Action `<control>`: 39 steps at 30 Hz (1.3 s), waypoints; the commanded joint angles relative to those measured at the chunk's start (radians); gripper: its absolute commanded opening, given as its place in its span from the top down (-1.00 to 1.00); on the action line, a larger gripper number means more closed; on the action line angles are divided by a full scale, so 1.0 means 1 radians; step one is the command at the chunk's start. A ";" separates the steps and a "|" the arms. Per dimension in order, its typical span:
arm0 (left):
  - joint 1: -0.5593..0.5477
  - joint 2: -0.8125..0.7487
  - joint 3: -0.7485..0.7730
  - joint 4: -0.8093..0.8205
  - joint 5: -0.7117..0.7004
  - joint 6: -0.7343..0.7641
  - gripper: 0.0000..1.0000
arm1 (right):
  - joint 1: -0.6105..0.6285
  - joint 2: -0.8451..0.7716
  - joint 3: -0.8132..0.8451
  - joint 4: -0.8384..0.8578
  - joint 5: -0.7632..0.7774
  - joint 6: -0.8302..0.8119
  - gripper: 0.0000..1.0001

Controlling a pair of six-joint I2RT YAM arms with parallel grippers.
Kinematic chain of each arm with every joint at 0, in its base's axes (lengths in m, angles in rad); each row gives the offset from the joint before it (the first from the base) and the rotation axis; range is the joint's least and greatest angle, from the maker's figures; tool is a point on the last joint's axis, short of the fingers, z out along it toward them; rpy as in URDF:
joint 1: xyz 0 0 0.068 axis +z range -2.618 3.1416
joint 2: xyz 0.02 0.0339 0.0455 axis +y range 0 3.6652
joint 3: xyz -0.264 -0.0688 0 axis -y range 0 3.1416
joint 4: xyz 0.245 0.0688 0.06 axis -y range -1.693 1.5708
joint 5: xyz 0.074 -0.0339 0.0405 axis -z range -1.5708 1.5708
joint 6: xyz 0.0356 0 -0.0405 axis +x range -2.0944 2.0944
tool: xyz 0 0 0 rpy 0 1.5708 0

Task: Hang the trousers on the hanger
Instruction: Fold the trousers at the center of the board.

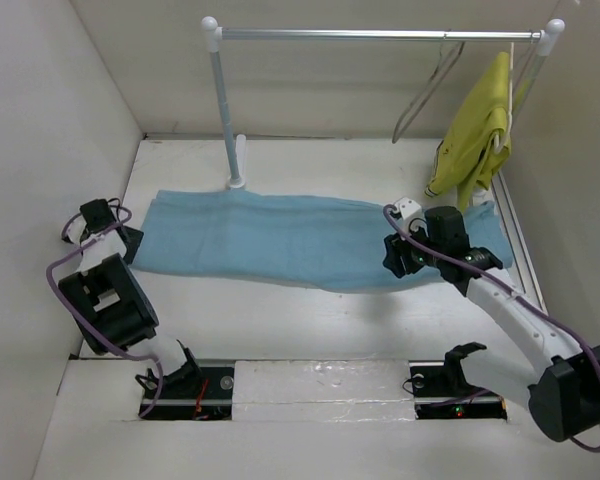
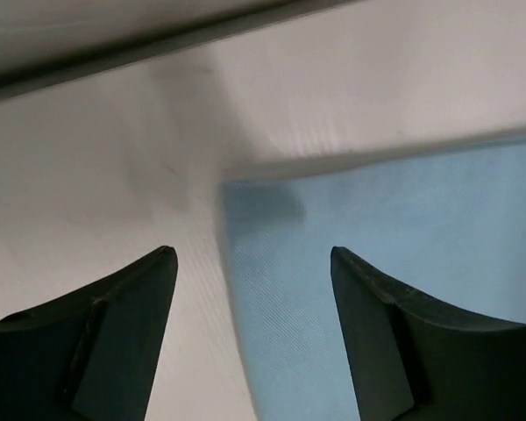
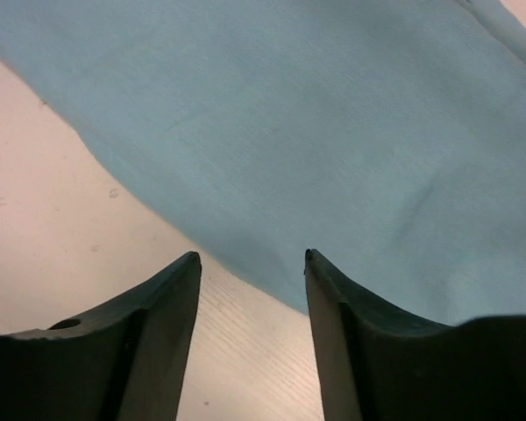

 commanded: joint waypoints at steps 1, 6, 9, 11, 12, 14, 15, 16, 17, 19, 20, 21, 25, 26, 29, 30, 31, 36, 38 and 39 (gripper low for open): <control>-0.041 -0.106 -0.026 0.048 0.077 0.014 -0.39 | -0.042 -0.056 0.035 -0.100 0.037 -0.013 -0.15; -0.271 -0.178 -0.046 0.022 -0.024 0.018 -0.39 | -0.264 -0.154 -0.101 -0.088 0.011 0.066 -0.26; -0.390 -0.179 -0.028 0.030 -0.038 0.002 -0.33 | -0.426 -0.148 -0.191 -0.006 -0.118 0.120 -0.36; -0.428 -0.150 -0.001 0.057 -0.010 -0.001 -0.32 | -0.495 -0.127 -0.213 0.019 -0.200 0.131 -0.39; -0.440 -0.137 0.015 0.070 0.034 0.005 -0.31 | -0.547 -0.111 -0.227 0.024 -0.211 0.137 -0.44; -0.452 -0.071 0.031 0.106 0.082 0.024 -0.31 | -0.591 -0.103 -0.242 0.041 -0.236 0.143 -0.49; -0.452 -0.040 0.045 0.108 0.109 0.030 -0.30 | -0.610 -0.102 -0.252 0.047 -0.242 0.159 -0.52; -0.452 -0.012 0.075 0.108 0.108 0.031 -0.30 | -0.636 -0.100 -0.270 0.070 -0.244 0.168 -0.52; -0.452 0.041 0.084 0.100 0.100 0.028 -0.30 | -0.645 -0.097 -0.279 0.083 -0.244 0.179 -0.54; -0.452 0.095 0.123 0.094 0.079 0.022 -0.29 | -0.645 -0.070 -0.298 0.137 -0.228 0.228 -0.54; -0.436 0.144 0.134 0.065 0.073 -0.001 -0.28 | -0.645 -0.055 -0.319 0.166 -0.199 0.243 -0.48; -0.420 0.163 0.141 0.061 0.088 -0.011 -0.28 | -0.645 -0.036 -0.331 0.201 -0.189 0.270 -0.43; -0.376 0.206 0.121 0.029 0.033 -0.018 -0.27 | -0.674 0.073 -0.368 0.314 -0.176 0.298 0.82; -0.376 0.206 0.121 0.009 0.033 -0.018 -0.27 | -0.674 0.071 -0.368 0.314 -0.176 0.298 0.83; -0.356 0.200 0.112 -0.059 -0.068 -0.025 -0.25 | -0.707 -0.025 -0.384 0.213 -0.164 0.243 1.00; -0.318 0.192 0.097 -0.070 -0.082 -0.030 -0.24 | -0.731 -0.068 -0.393 0.168 -0.161 0.204 1.00; -0.291 0.183 0.059 -0.077 -0.084 -0.044 -0.23 | -0.743 -0.112 -0.397 0.077 -0.156 0.194 1.00; -0.135 0.083 -0.073 -0.051 -0.079 -0.024 -0.22 | -0.783 -0.385 -0.400 -0.203 -0.165 0.081 1.00; -0.135 0.037 -0.107 -0.056 -0.078 -0.028 -0.21 | -0.783 -0.355 -0.408 -0.210 -0.231 0.070 0.82; -0.135 0.025 -0.112 -0.061 -0.075 -0.033 -0.21 | -0.783 -0.350 -0.407 -0.190 -0.253 0.067 0.67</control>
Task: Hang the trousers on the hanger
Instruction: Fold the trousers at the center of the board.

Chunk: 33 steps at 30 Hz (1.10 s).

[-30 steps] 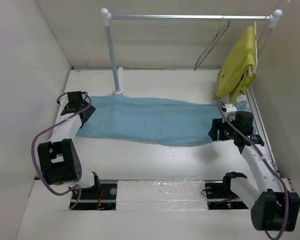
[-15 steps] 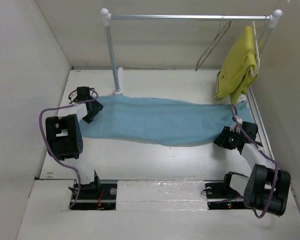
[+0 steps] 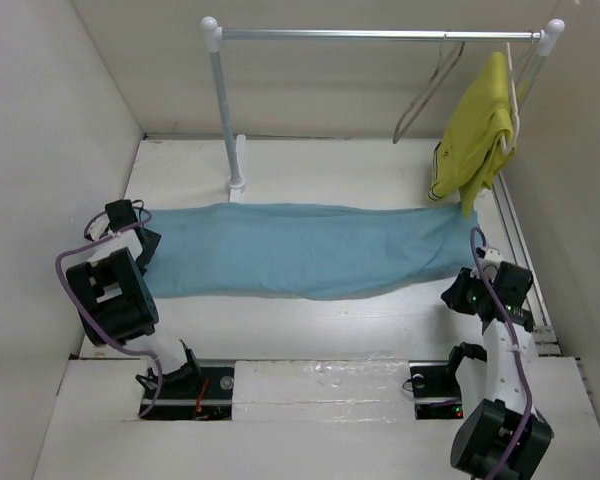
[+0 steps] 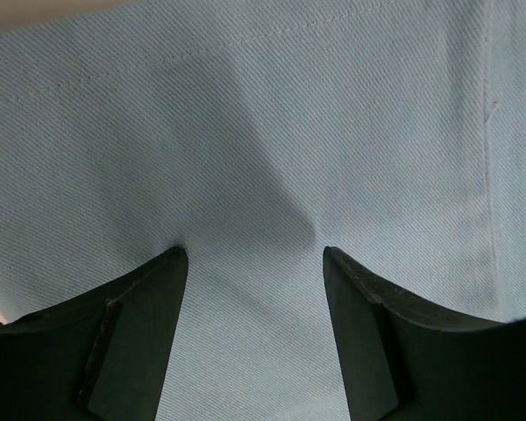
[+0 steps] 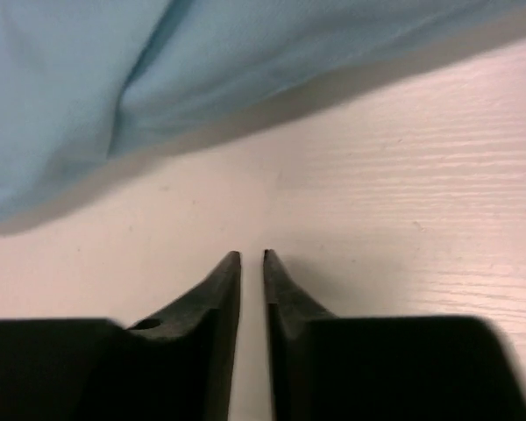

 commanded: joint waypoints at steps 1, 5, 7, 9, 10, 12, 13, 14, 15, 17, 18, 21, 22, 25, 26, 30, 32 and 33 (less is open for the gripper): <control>0.014 -0.026 -0.069 -0.146 -0.069 0.010 -0.21 | -0.014 0.026 0.011 -0.071 -0.077 -0.059 0.49; -0.034 -0.105 -0.007 -0.189 -0.059 0.009 -0.21 | -0.014 0.106 0.179 0.001 -0.017 -0.059 -0.40; -0.102 -0.129 0.045 -0.185 -0.032 0.018 -0.21 | -0.023 0.178 0.218 0.067 -0.032 -0.047 -0.59; -0.240 -0.145 0.099 -0.190 -0.033 0.019 -0.21 | -0.046 0.282 0.244 0.124 -0.107 -0.005 -0.65; -0.295 -0.157 0.119 -0.182 -0.032 0.027 -0.21 | -0.046 0.310 0.247 0.189 -0.147 0.016 -0.65; -0.472 -0.168 0.165 -0.179 -0.053 0.024 -0.20 | -0.046 0.349 0.230 0.259 -0.160 0.108 -0.68; -0.534 -0.168 0.174 -0.168 -0.056 0.028 -0.19 | -0.046 0.359 0.215 0.337 -0.144 0.134 -0.69; -0.592 -0.160 0.184 -0.156 -0.058 0.024 -0.18 | -0.046 0.373 0.201 0.369 -0.120 0.156 -0.69; -0.645 -0.148 0.193 -0.157 -0.056 0.012 -0.19 | -0.046 0.420 0.187 0.394 -0.115 0.177 -0.67; -0.755 -0.099 0.216 -0.160 -0.052 -0.019 -0.19 | -0.046 0.473 0.169 0.409 -0.098 0.182 -0.58; -0.775 -0.083 0.213 -0.154 -0.041 -0.025 -0.19 | -0.046 0.502 0.160 0.423 -0.094 0.194 -0.54; -0.791 -0.021 0.188 -0.127 -0.049 -0.031 -0.19 | -0.083 0.501 0.100 0.495 -0.052 0.234 0.03; -0.791 0.012 0.184 -0.125 -0.062 -0.027 -0.19 | -0.103 0.490 0.085 0.544 -0.046 0.239 0.18; -0.791 0.073 0.176 -0.142 -0.096 -0.007 -0.18 | -0.115 0.482 0.055 0.540 -0.012 0.231 0.73; -0.780 0.082 0.171 -0.157 -0.098 -0.005 -0.17 | -0.136 0.481 0.057 0.520 -0.002 0.219 0.96; -0.769 0.067 0.121 -0.159 -0.093 -0.024 -0.16 | -0.218 0.377 0.038 0.341 0.002 0.120 1.00; -0.769 0.023 0.099 -0.142 -0.082 -0.022 -0.15 | -0.249 0.244 0.041 0.264 -0.047 0.075 0.57; -0.769 0.013 0.098 -0.142 -0.079 -0.019 -0.15 | -0.249 0.212 0.034 0.280 -0.075 0.087 0.22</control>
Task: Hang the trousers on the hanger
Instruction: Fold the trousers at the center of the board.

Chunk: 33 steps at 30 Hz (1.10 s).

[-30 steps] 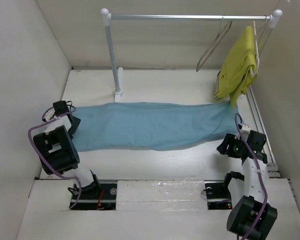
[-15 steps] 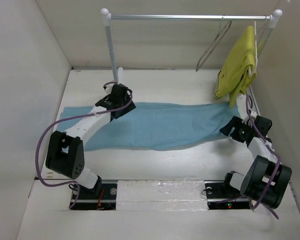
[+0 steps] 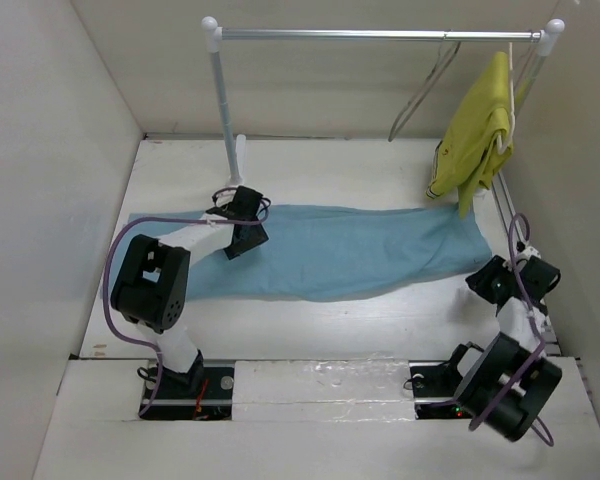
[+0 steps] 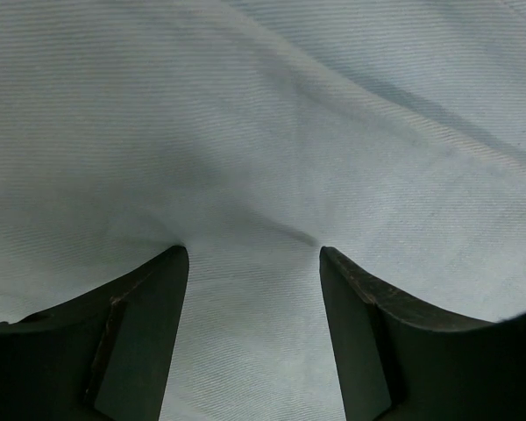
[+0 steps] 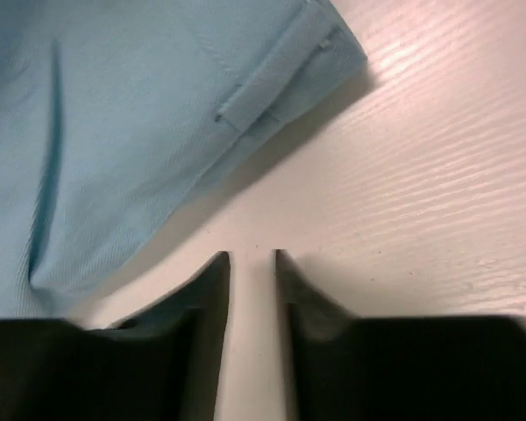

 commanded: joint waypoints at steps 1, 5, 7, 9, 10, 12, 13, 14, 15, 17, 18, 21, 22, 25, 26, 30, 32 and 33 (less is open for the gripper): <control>0.007 -0.079 -0.035 -0.017 -0.009 0.000 -0.15 | -0.022 -0.145 -0.003 -0.070 -0.086 -0.073 0.22; -0.044 -0.118 -0.001 -0.035 -0.026 0.020 -0.15 | 0.000 -0.140 -0.026 0.109 -0.120 0.020 -0.58; -0.093 -0.138 0.037 -0.037 -0.028 0.025 -0.14 | 0.012 0.004 0.020 0.184 -0.161 0.012 -0.60; -0.136 -0.142 0.079 -0.028 -0.020 0.034 -0.14 | 0.033 0.114 0.046 0.279 -0.178 0.023 -0.62; -0.160 -0.132 0.097 -0.026 -0.020 0.036 -0.14 | 0.043 0.216 0.052 0.310 -0.184 0.032 -0.61; -0.242 -0.109 0.151 -0.034 -0.041 0.039 -0.13 | 0.052 0.303 0.057 0.403 -0.175 0.062 -0.54; -0.266 -0.080 0.162 -0.040 -0.046 0.039 -0.13 | 0.052 0.366 0.051 0.439 -0.177 0.078 -0.45; -0.301 -0.066 0.172 -0.049 -0.049 0.034 -0.13 | 0.052 0.391 0.031 0.468 -0.172 0.090 -0.17; -0.314 -0.053 0.183 -0.052 -0.052 0.025 -0.12 | 0.052 0.407 0.020 0.511 -0.174 0.111 0.04; -0.323 -0.027 0.174 -0.046 -0.052 0.017 -0.06 | 0.043 0.418 -0.003 0.524 -0.163 0.115 0.65; -0.323 -0.022 0.153 -0.040 -0.048 0.014 -0.04 | 0.028 0.411 -0.023 0.499 -0.158 0.098 0.76; -0.323 -0.008 0.114 -0.026 -0.064 0.019 0.02 | -0.059 0.313 -0.052 0.318 -0.137 -0.001 1.00; -0.323 0.001 0.107 -0.037 -0.072 0.016 0.02 | -0.090 0.273 -0.052 0.253 -0.128 -0.038 1.00; -0.303 0.015 0.068 -0.044 -0.084 0.013 0.03 | -0.201 0.077 -0.036 -0.055 -0.083 -0.209 1.00; -0.303 0.016 0.061 -0.049 -0.084 0.011 0.03 | -0.225 0.022 -0.026 -0.126 -0.048 -0.244 1.00; -0.294 0.007 0.012 -0.052 -0.083 0.014 0.03 | -0.304 -0.178 0.046 -0.372 -0.028 -0.354 0.82; -0.294 -0.006 0.007 -0.051 -0.068 0.020 0.03 | -0.293 -0.136 0.051 -0.366 -0.051 -0.352 0.09; -0.294 -0.011 0.010 -0.051 -0.064 0.019 0.03 | -0.293 -0.117 0.057 -0.375 -0.054 -0.373 -0.11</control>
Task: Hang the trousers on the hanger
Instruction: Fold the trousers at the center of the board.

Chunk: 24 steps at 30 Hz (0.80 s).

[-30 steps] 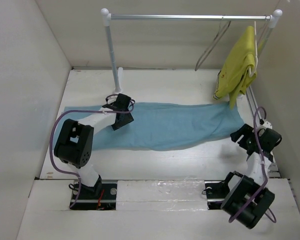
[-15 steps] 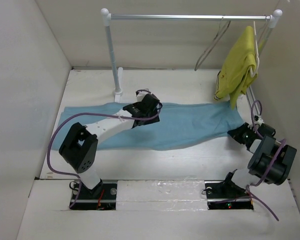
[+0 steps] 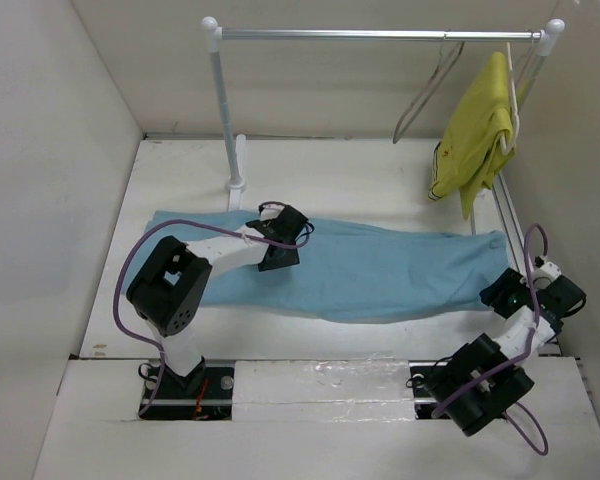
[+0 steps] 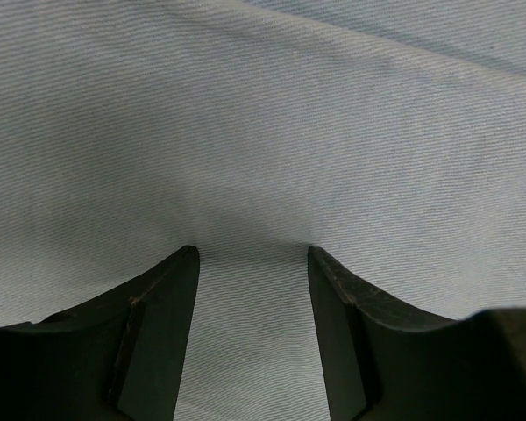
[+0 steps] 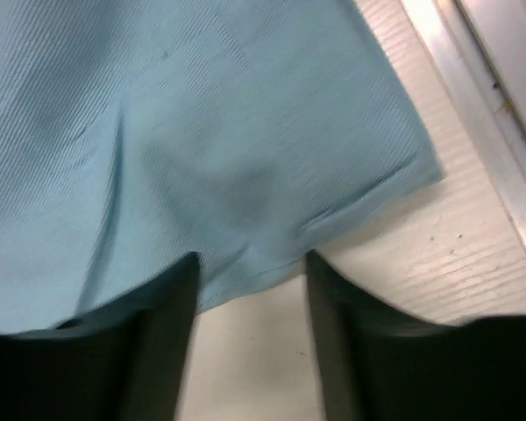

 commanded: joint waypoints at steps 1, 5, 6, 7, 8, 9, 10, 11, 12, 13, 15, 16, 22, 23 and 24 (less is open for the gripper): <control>-0.009 -0.053 -0.004 -0.017 -0.002 0.000 0.03 | -0.001 0.063 0.046 -0.137 0.016 -0.111 -0.25; -0.042 -0.093 0.034 -0.029 -0.009 0.005 0.03 | -0.012 0.069 0.055 -0.114 0.047 -0.081 -0.62; -0.043 -0.102 0.044 -0.026 0.003 0.008 0.03 | -0.012 0.077 0.049 -0.082 0.058 -0.052 -0.65; -0.043 -0.120 0.047 -0.020 0.013 0.011 0.03 | -0.012 0.089 0.043 -0.060 0.064 -0.035 -0.68; -0.043 -0.128 0.047 -0.015 0.027 0.014 0.06 | -0.021 0.116 0.036 -0.043 0.062 -0.024 -0.70; -0.053 -0.139 0.048 -0.011 0.035 0.014 0.07 | -0.021 0.130 0.029 -0.017 0.066 0.007 -0.70; -0.062 -0.153 0.045 -0.003 0.041 0.019 0.09 | -0.021 0.141 0.018 0.007 0.061 0.028 -0.70; -0.063 -0.162 0.045 -0.003 0.055 0.017 0.14 | -0.021 0.152 0.009 0.032 0.046 0.050 -0.70; -0.087 -0.167 0.042 -0.001 0.064 0.017 0.16 | -0.030 0.164 -0.014 0.100 0.035 0.097 -0.70; -0.111 -0.176 0.035 0.012 0.078 0.019 0.26 | -0.031 0.170 -0.051 0.209 -0.008 0.155 -0.53; -0.136 -0.174 0.027 0.023 0.081 0.017 0.31 | -0.031 0.193 -0.087 0.327 -0.026 0.229 -0.45; -0.147 -0.176 0.022 0.029 0.087 0.017 0.43 | -0.031 0.210 -0.100 0.380 -0.052 0.248 -0.25; -0.159 -0.167 -0.042 0.080 0.139 -0.004 0.86 | 0.017 0.305 -0.102 0.532 -0.192 0.211 1.00; -0.159 -0.167 -0.063 0.085 0.135 -0.004 0.89 | 0.029 0.281 -0.100 0.491 -0.213 0.196 1.00; -0.159 -0.161 -0.073 0.088 0.132 -0.004 0.92 | 0.041 0.238 -0.100 0.453 -0.229 0.193 1.00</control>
